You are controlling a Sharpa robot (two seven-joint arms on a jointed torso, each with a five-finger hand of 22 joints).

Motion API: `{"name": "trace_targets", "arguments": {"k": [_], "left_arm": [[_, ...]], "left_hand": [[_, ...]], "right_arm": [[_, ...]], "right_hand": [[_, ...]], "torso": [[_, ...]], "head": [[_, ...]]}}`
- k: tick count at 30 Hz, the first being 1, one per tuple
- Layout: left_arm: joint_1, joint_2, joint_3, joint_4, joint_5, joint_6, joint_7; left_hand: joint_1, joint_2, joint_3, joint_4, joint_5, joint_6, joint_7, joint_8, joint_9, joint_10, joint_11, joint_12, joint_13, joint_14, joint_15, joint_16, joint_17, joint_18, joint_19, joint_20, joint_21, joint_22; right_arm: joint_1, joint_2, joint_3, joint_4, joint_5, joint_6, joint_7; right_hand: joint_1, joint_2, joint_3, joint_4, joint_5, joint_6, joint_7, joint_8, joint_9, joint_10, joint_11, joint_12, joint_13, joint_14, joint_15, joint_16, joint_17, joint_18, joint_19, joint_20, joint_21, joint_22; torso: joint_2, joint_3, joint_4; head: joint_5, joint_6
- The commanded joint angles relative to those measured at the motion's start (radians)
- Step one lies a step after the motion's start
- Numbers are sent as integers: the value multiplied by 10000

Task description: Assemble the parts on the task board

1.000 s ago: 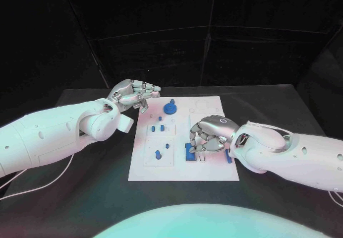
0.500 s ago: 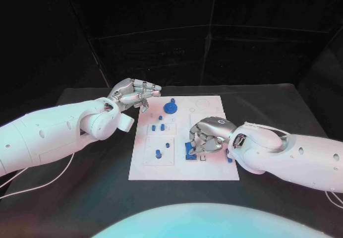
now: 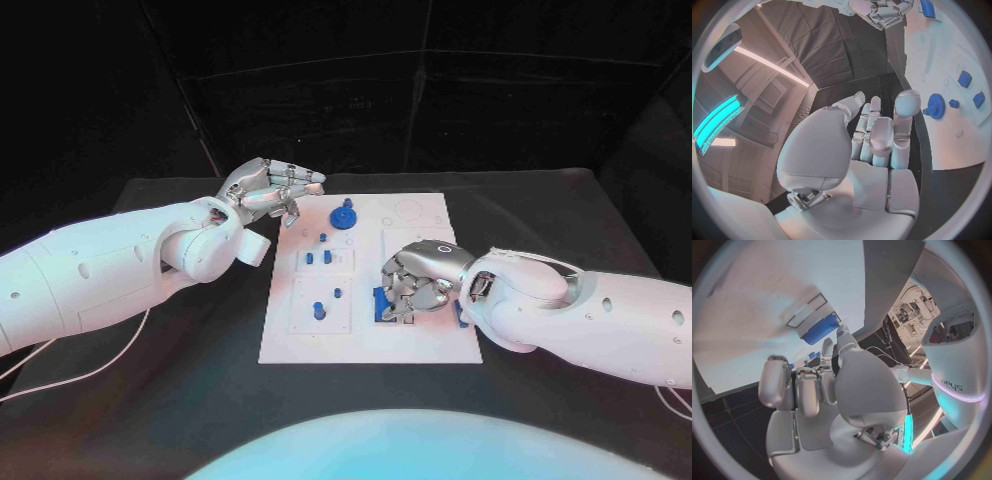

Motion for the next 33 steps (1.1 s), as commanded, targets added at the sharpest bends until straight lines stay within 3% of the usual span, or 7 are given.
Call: {"name": "trace_targets", "arguments": {"k": [1,6,15,22,33], "left_arm": [[7,9,6,3,43,96,28],[6,9,5,4,43,98,29],[1,12,3,0,43,103,32],[-4,9,1,-5,43,103,29],[-5,-8,-1,-7,43,112,16]], "left_hand": [[6,66,-48,-10,52,-68,5,-20,-16,-39,60,-68,14,-32,23,-39,-9,136,-80,24,-52,-13],[6,66,-48,-10,52,-68,5,-20,-16,-39,60,-68,14,-32,23,-39,-9,136,-80,24,-52,-13],[6,66,-48,-10,52,-68,5,-20,-16,-39,60,-68,14,-32,23,-39,-9,136,-80,24,-52,-13],[6,66,-48,-10,52,-68,5,-20,-16,-39,60,-68,14,-32,23,-39,-9,136,-80,24,-52,-13],[6,66,-48,-10,52,-68,5,-20,-16,-39,60,-68,14,-32,23,-39,-9,136,-80,24,-52,-13]], "right_arm": [[8,11,-3,5,3,207,-50],[4,31,-9,-26,-123,156,-164],[-3,40,-15,-68,-467,-331,-500],[-5,42,-16,-65,-568,-483,-598],[-5,-112,-16,29,-27,-412,-122]], "right_hand": [[-6,-23,-100,17,-38,-73,-6,43,18,385,-101,41,1703,1047,-77,64,2500,-55,18,-41,69,17],[57,24,-134,16,-30,-86,-16,71,26,388,-108,46,1707,1047,-82,64,2499,-56,22,-45,72,24],[383,374,-177,-2,32,-123,-50,160,27,412,-139,73,1733,1052,-103,75,2522,-65,54,-62,97,75],[564,521,-197,-31,165,-162,-59,172,0,411,-148,68,1730,1052,-112,75,2521,-65,58,-71,98,80],[516,462,-428,52,307,-309,10,121,-69,304,-98,-86,1602,1033,-79,31,2437,-68,50,-56,89,79]], "torso": [[3,1,6],[5,-4,0],[-1,0,-2],[-2,0,-4],[-10,-4,-6]], "head": [[21,-4],[22,-13],[20,-8],[20,-10],[2,2]]}}
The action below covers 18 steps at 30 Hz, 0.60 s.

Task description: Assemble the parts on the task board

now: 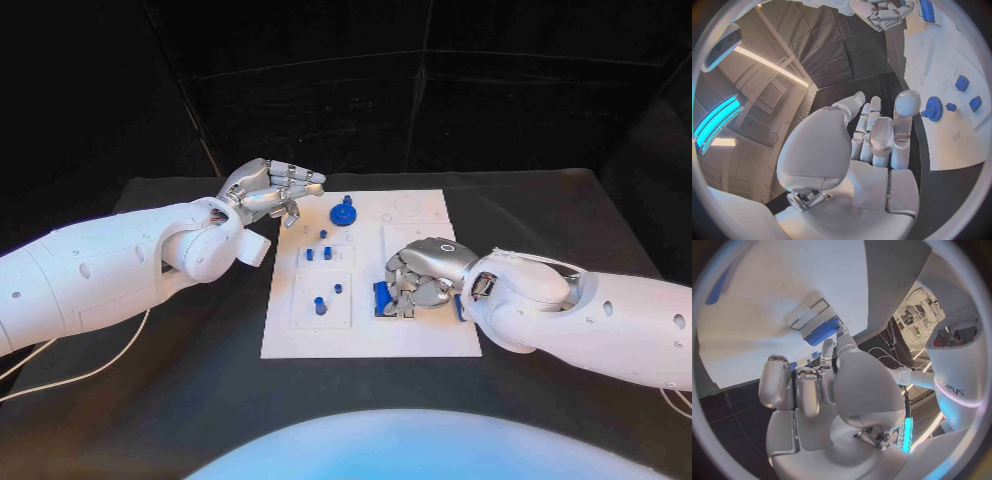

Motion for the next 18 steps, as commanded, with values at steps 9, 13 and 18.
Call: {"name": "trace_targets", "arguments": {"k": [9,13,18], "left_arm": [[9,-8,6,12,43,102,14],[9,-10,6,12,43,99,15],[9,-16,5,13,43,93,15]], "left_hand": [[6,66,-48,-10,52,-68,5,-20,-16,-39,60,-68,14,-32,23,-38,-11,136,-80,24,-52,-13],[6,66,-48,-10,52,-68,5,-20,-16,-39,60,-68,14,-32,23,-38,-11,136,-80,24,-52,-13],[6,66,-48,-10,52,-68,5,-20,-16,-39,60,-68,14,-32,23,-38,-11,136,-80,24,-52,-13]], "right_arm": [[19,-272,4,186,1561,191,1199],[19,-451,4,304,1897,3,1359],[24,-1036,4,621,2945,-736,1366]], "right_hand": [[-161,-146,-564,254,48,-500,229,-297,-241,43,175,-396,1338,982,119,-52,2373,-57,-65,117,-22,-92],[-261,-157,-809,409,-142,-732,379,-617,-431,-53,303,-508,1245,980,226,-58,2363,-57,-67,207,-24,-85],[-296,-12,-990,596,-16,-889,520,-1054,-686,-125,428,-597,1166,978,331,-62,2355,-68,-21,313,19,-16]], "torso": [[-4,-3,-17],[-11,-3,-3],[-17,-1,-1]], "head": [[-70,58],[-113,88],[-151,138]]}}
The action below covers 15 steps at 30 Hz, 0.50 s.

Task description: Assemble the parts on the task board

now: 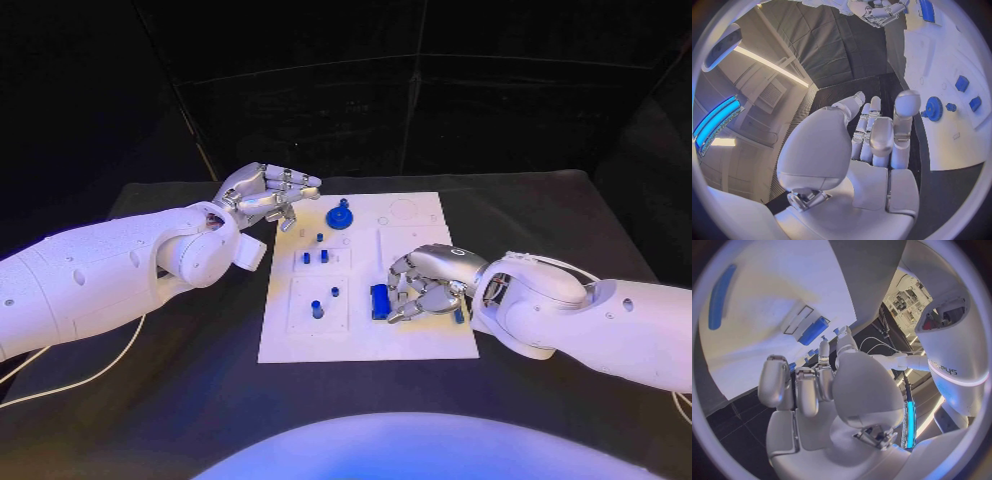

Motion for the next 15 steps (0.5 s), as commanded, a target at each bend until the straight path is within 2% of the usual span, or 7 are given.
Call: {"name": "trace_targets", "arguments": {"k": [1,4,7,8,11,13,15], "left_arm": [[11,-6,7,10,43,82,22],[11,-8,5,15,43,72,18],[11,-10,2,30,43,59,15],[11,-9,1,37,43,54,12],[11,-8,-13,67,43,44,7],[11,-19,-54,112,43,34,8],[11,-27,-82,144,43,28,10]], "left_hand": [[6,66,-48,-10,52,-68,5,-20,-16,-39,60,-68,14,-32,23,-38,-11,137,-80,24,-52,-14],[6,66,-48,-10,52,-68,5,-20,-16,-39,60,-68,14,-32,23,-38,-11,137,-80,24,-52,-14],[33,76,-67,-19,51,-88,12,-21,-10,-53,67,-65,21,-39,30,-32,-19,139,-82,33,-68,-20],[33,76,-67,-19,51,-88,12,-21,-10,-53,67,-65,21,-39,30,-32,-19,139,-82,33,-68,-20],[33,76,-67,-19,51,-88,12,-21,-10,-53,67,-65,21,-39,30,-32,-19,139,-82,33,-68,-20],[33,76,-67,-19,51,-88,12,-21,-10,-53,67,-65,21,-39,30,-32,-19,139,-82,33,-68,-20],[33,76,-67,-19,51,-88,12,-21,-10,-53,67,-65,21,-39,30,-32,-19,139,-82,33,-68,-20]], "right_arm": [[21,-421,2,231,1471,-821,270],[29,-903,3,401,2123,-1096,69],[45,-1443,4,536,2579,-1188,-299],[51,-1609,4,573,2669,-1203,-436],[59,-1989,3,673,2691,-1258,-923],[62,-2239,2,745,2449,-1291,-1438],[62,-2381,1,796,2158,-1275,-1853]], "right_hand": [[-40,135,-113,46,206,-207,93,-362,-197,-19,147,-51,1162,996,124,-63,2354,-70,18,124,27,44],[-19,395,-225,170,597,-283,258,-1091,-566,-11,296,-51,1155,994,257,-68,2345,-72,37,238,48,76],[-15,702,-380,327,1101,-80,411,-2097,-1033,-25,401,-90,1121,980,355,-96,2290,-64,5,352,21,35],[-55,787,-412,398,1394,19,405,-2292,-1126,-22,428,-90,1120,974,376,-109,2266,-55,-1,354,15,26],[-65,899,-539,533,2363,432,406,-2851,-1397,24,425,-43,1161,971,376,-116,2253,-55,6,376,24,44],[-72,928,-647,619,2491,677,409,-3181,-1540,48,412,-29,1173,970,373,-118,2248,-56,11,379,30,55],[-173,831,-783,696,2554,802,392,-3285,-1578,42,414,-48,1158,966,376,-128,2230,-54,11,378,30,55]], "torso": [[-15,-4,4],[-32,-24,-1],[-60,-47,-27],[-56,-38,-36],[-87,-52,-81],[-118,-58,-145],[-147,-60,-200]], "head": [[-52,45],[-158,109],[-220,141],[-253,165],[-352,171],[-376,187],[-382,193]]}}
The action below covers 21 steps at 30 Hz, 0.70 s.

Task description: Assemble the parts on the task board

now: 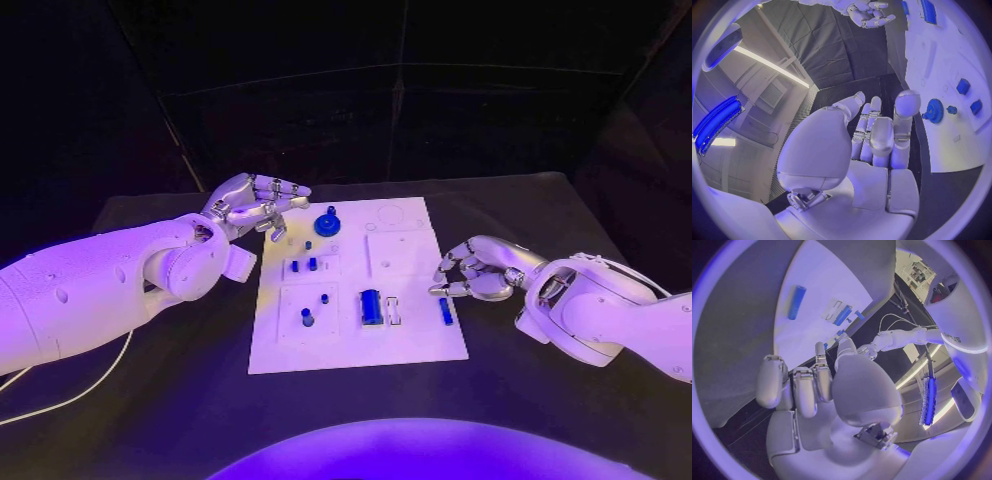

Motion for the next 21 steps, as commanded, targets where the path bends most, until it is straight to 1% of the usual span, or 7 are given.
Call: {"name": "trace_targets", "arguments": {"k": [1,5,9,11,14,18,21], "left_arm": [[12,-15,-19,83,42,30,22],[11,-38,-59,165,42,22,30],[11,-42,-75,194,42,23,39],[9,-42,-81,198,42,27,45],[3,-43,-90,194,42,28,50],[-3,-46,-98,198,42,30,55],[-9,-53,-102,193,42,27,58]], "left_hand": [[33,76,-68,-19,51,-88,12,-21,-10,-17,31,-65,9,-39,30,-32,-8,139,-51,2,-68,-10],[33,76,-68,-19,51,-88,12,-21,-10,-17,31,-65,9,-39,30,-32,-8,139,-51,2,-68,-10],[33,76,-68,-19,51,-88,12,-21,-10,-17,31,-65,9,-39,30,-32,-8,139,-51,2,-68,-10],[33,76,-68,-19,51,-88,12,-21,-10,-17,31,-65,9,-39,30,-32,-8,139,-51,2,-68,-10],[33,76,-68,-19,51,-88,12,-21,-10,-17,31,-65,9,-39,30,-32,-8,139,-51,2,-68,-10],[33,76,-68,-19,51,-88,12,-21,-10,-17,31,-65,9,-39,30,-32,-8,139,-51,2,-68,-10],[33,76,-68,-19,51,-88,12,-21,-10,-17,31,-65,9,-39,30,-32,-8,139,-51,2,-68,-10]], "right_arm": [[17,-177,-2,128,-217,-326,-1412],[10,-371,-8,197,-1092,-111,-2257],[-2,-365,-14,138,-1564,55,-2613],[-9,-308,-28,94,-1746,103,-2715],[-17,-213,-181,67,-1955,140,-2827],[-33,-48,-298,-44,-2139,180,-2946],[-81,98,-350,-129,-2243,179,-2979]], "right_hand": [[-193,-126,-248,149,105,243,-46,-172,-58,21,3,-36,1096,924,33,-55,2197,-51,-10,35,23,0],[-423,-281,-477,411,53,556,-130,-135,21,-83,-69,-229,935,896,-12,-118,2083,-35,-49,-5,-26,-70],[-434,-322,-513,483,51,648,-165,-111,70,-103,-99,-278,896,889,-38,-136,2053,-31,-59,-27,-43,-91],[-422,-327,-516,497,64,680,-178,-100,89,-105,-110,-286,891,887,-47,-141,2044,-31,-59,-34,-44,-91],[-387,-327,-511,511,101,714,-194,-91,115,-102,-126,-289,890,887,-60,-144,2040,-28,-65,-47,-54,-104],[-234,-360,-499,473,147,743,-214,-99,165,-98,-148,-300,884,885,-84,-151,2030,-28,-65,-73,-63,-110],[-109,-372,-485,427,162,758,-223,-106,200,-96,-158,-307,881,884,-96,-155,2024,-27,-68,-88,-72,-120]], "torso": [[-74,-13,-139],[-114,-16,-220],[-153,-9,-245],[-168,3,-253],[-190,15,-260],[-182,14,-227],[-180,18,-247]], "head": [[-37,10],[-60,16],[-62,-3],[-60,-8],[-45,-21],[-66,-25],[-24,-16]]}}
